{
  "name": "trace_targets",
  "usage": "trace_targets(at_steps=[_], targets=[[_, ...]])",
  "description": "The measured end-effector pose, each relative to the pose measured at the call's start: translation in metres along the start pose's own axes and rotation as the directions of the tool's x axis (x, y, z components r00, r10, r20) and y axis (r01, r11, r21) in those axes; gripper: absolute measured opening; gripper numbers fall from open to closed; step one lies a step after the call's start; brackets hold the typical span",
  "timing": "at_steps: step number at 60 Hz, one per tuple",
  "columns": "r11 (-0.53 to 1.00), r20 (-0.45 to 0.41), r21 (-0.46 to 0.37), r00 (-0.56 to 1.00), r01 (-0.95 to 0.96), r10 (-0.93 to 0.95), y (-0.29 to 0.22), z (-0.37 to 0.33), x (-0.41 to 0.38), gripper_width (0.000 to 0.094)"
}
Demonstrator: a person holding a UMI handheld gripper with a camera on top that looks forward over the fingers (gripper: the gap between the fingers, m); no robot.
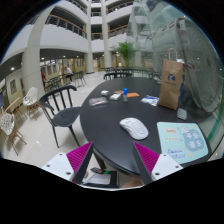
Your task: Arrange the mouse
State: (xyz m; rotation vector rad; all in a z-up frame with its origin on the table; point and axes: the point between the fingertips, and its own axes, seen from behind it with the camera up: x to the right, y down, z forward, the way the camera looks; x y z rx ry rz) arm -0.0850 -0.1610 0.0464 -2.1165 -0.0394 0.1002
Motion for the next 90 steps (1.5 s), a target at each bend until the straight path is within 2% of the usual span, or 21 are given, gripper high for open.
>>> trace_targets(at_steps=[4,8,17,23,26,38,40,43,45,47,56,60,64,70,76,81,90], targets=[[0.999,-0.062,0.013,0.997,-0.04,0.041,-0.007,0.014,0.039,0.0829],[0.999,-0.082,0.001,0.995,-0.051,0.051,-0.007,0.031,0.062,0.0829],[0.999,-0.049,-0.052,0.999,0.001,-0.004,-0.002,0.076,0.073,0.0828],[0.993,-0.083,-0.101,0.994,0.061,-0.07,0.004,0.104,0.087,0.0849],[0.996,-0.088,-0.076,0.994,0.055,-0.062,-0.005,0.112,0.091,0.085],[0.995,-0.088,-0.096,0.996,0.014,-0.022,-0.025,0.153,0.108,0.0839],[0.994,-0.089,-0.104,0.996,0.014,-0.024,-0.029,0.16,0.108,0.0816],[0.993,-0.089,-0.114,0.996,0.016,-0.026,-0.035,0.17,0.108,0.0732],[0.993,-0.092,-0.117,0.996,0.008,-0.018,-0.04,0.178,0.108,0.0658],[0.993,-0.108,-0.115,0.994,-0.005,-0.007,-0.045,0.185,0.111,0.0544],[0.992,-0.155,-0.122,0.988,-0.022,0.003,-0.056,0.206,0.117,0.0432],[0.993,-0.105,-0.113,0.994,-0.028,0.016,-0.061,0.202,0.105,0.0398],[0.998,-0.051,-0.04,0.997,-0.057,0.055,-0.086,0.178,0.095,0.0396],[0.997,-0.085,0.072,0.996,-0.028,0.034,-0.128,0.119,0.12,0.0393],[0.995,-0.135,0.103,0.991,0.001,0.013,-0.136,0.06,0.159,0.0393],[0.997,-0.207,0.069,0.977,-0.037,0.05,-0.115,0.028,0.205,0.0392],[0.993,-0.291,-0.043,0.953,-0.107,0.09,-0.031,0.022,0.263,0.0393]])
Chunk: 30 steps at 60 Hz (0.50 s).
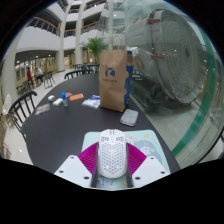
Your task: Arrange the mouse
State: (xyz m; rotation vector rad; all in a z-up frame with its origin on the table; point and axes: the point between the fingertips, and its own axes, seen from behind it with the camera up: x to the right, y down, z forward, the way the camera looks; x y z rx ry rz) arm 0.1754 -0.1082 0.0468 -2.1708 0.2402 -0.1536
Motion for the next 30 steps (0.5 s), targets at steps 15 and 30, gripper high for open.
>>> trace_targets(at_steps=[15,30], targets=[[0.997,0.041,-0.065,0.998,-0.05,0.053,0.051,0.029,0.014,0.0498],[0.998,0.15,-0.061,0.988,0.033,-0.023,0.075,-0.028,0.017,0.0862]])
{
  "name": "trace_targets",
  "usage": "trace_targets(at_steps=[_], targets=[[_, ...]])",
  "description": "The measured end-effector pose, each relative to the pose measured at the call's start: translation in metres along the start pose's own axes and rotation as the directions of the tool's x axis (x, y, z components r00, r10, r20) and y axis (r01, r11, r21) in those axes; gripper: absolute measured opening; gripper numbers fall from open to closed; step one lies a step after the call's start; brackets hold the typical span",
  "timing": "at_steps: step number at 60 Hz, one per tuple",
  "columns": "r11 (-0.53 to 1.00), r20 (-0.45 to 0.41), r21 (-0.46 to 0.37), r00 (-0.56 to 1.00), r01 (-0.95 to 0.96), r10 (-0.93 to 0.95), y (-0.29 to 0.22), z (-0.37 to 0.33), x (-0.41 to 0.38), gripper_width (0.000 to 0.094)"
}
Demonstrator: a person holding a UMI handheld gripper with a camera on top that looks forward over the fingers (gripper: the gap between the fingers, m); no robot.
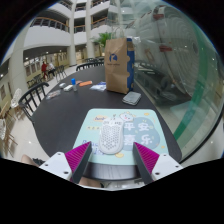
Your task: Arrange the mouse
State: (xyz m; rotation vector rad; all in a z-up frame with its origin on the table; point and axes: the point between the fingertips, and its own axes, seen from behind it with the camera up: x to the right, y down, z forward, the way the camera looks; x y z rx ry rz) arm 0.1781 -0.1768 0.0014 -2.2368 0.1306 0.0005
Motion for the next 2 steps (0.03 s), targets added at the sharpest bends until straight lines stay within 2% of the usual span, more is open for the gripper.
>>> trace_targets(at_steps=[2], targets=[[1.0,0.0,0.011,1.0,0.001,-0.001,0.0058,-0.0116,0.0036,0.086]])
